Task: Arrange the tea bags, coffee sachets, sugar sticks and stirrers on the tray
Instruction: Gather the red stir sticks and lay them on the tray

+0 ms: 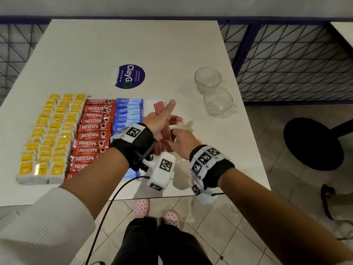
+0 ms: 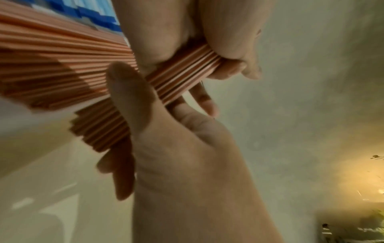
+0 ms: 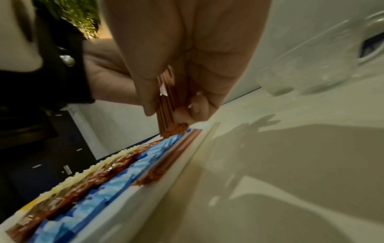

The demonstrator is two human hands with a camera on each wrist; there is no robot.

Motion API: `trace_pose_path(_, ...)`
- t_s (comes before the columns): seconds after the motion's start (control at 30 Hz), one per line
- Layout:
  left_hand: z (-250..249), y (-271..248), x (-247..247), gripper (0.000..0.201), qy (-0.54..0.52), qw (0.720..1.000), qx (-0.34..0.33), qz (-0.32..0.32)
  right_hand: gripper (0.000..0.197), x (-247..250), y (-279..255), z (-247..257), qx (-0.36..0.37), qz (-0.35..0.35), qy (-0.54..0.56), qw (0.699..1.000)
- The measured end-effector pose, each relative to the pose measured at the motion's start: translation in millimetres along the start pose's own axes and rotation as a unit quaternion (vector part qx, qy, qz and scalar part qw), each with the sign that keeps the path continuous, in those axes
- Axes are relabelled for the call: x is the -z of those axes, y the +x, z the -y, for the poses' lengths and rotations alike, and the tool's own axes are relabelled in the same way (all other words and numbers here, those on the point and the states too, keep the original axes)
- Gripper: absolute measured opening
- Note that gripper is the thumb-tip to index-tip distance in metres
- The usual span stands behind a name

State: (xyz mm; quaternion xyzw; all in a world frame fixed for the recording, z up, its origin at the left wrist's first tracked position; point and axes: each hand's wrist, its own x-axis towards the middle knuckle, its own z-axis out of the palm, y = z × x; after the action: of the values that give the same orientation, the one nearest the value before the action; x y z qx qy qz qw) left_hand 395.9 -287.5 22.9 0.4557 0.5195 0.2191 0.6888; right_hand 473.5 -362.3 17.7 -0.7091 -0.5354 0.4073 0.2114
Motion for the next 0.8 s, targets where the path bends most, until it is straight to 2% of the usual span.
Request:
trace_pose_path(0.1,-5.7,5.2,11.8,0.057,0.054,0.998,0.013,-0.026,0.031,-4.7,4.7,9.9,-0.01,0.038,0.007,0.999)
trace_pose_path(0.23,-5.1,6.5,23.7,0.068,0.104,0.993,0.062,-0.013,0.031,-11.3,12.8,16.6,-0.052,0.086,0.047,0.994)
trace_pose_path(0.33,4.0,15.0,33.0,0.097,0.106,0.99,0.098,-0.012,0.038,-16.9,20.0,18.6,-0.082,0.093,0.029,0.992)
trace_pose_path(0.37,5.0,13.6,34.7,0.097,0.094,0.989,0.113,-0.002,0.039,-17.8,22.0,19.7,-0.092,0.098,0.017,0.991)
trace_pose_path(0.43,7.2,13.6,40.7,0.079,0.076,0.989,0.125,0.015,0.039,-18.1,24.5,22.6,-0.109,0.112,0.003,0.988)
trace_pose_path(0.5,6.2,11.9,47.0,0.029,0.076,0.99,0.115,0.032,0.038,-17.4,26.3,26.3,-0.124,0.117,-0.007,0.985)
trace_pose_path(0.53,7.2,12.4,50.9,0.013,0.087,0.989,0.112,0.038,0.038,-17.7,26.9,29.3,-0.13,0.117,-0.013,0.984)
trace_pose_path(0.57,7.9,13.0,54.2,0.007,0.106,0.987,0.11,0.046,0.038,-17.1,26.6,31.6,-0.134,0.118,-0.019,0.984)
trace_pose_path(0.67,9.1,16.9,62.1,0.005,0.131,0.983,0.107,0.066,0.037,-16.6,27.0,39.0,-0.15,0.112,-0.021,0.982)
trace_pose_path(0.8,6.2,19.6,66.4,0.027,0.154,0.981,0.086,0.078,0.035,-20.4,31.5,44.7,-0.176,0.076,-0.016,0.981)
